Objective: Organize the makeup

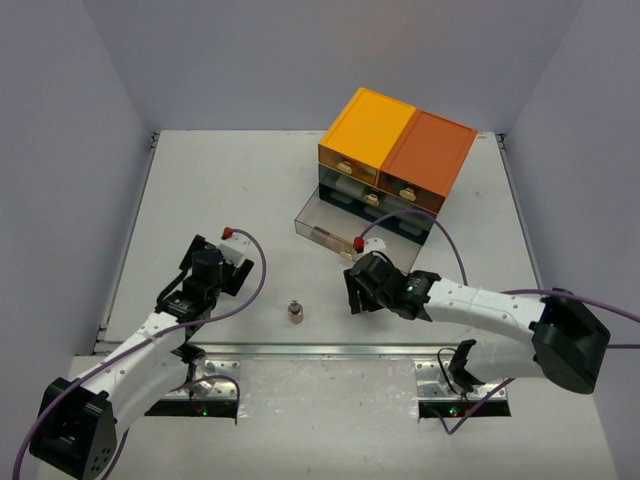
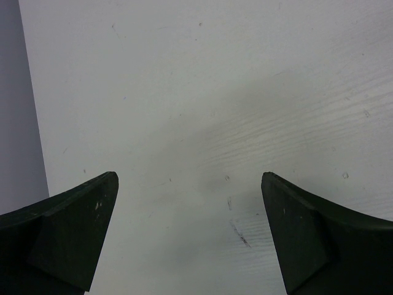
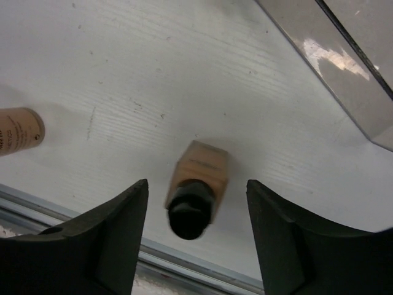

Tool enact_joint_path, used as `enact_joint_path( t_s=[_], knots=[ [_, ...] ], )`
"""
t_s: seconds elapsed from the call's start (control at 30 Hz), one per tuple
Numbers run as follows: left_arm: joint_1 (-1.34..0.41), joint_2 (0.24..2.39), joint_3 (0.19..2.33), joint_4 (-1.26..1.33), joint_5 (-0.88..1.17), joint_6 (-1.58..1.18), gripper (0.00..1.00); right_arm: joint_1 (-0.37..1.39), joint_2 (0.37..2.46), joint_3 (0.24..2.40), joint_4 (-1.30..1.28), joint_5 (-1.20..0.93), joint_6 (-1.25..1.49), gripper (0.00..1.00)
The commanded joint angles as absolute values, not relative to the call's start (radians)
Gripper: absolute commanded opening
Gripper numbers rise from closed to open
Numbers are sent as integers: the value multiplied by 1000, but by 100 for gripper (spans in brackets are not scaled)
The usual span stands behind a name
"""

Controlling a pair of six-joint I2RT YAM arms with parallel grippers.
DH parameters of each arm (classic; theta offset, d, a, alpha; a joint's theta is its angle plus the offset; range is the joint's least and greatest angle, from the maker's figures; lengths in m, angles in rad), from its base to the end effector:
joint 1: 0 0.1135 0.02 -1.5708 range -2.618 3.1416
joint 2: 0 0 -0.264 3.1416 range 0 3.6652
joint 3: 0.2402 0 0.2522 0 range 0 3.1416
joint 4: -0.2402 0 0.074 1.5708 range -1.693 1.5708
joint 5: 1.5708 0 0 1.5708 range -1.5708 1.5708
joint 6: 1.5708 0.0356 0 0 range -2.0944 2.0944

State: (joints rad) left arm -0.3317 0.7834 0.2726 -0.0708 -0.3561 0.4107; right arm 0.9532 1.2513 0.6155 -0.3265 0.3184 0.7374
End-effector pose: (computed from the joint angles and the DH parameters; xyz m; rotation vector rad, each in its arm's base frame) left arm 0.1607 -0.0422 0.1734 0.5804 2.0615 0.4287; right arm 0.1431 0.1822 0.1785 -0.1433 2.4879 0.3195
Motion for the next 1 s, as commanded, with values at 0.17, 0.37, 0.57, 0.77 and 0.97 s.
enact_joint_path(
  t_s=[0.17, 0.37, 0.57, 0.77, 0.97],
  knots=[
    [-318, 782, 271, -18, -364, 402, 100, 962, 1312, 623, -212, 303, 703, 32],
    [-318, 790, 273, -18, -365, 402, 100, 962, 1257, 638, -221, 270, 622, 12],
    [-318, 801, 276, -18, -365, 402, 100, 961, 1090, 702, -153, 188, 441, 4],
    [-318, 816, 279, -18, -365, 403, 100, 898, 1187, 1109, -441, 369, 228, 3],
    [-317, 816, 279, -18, -361, 403, 100, 825, 1546, 1490, -836, 436, 68, 3]
  ],
)
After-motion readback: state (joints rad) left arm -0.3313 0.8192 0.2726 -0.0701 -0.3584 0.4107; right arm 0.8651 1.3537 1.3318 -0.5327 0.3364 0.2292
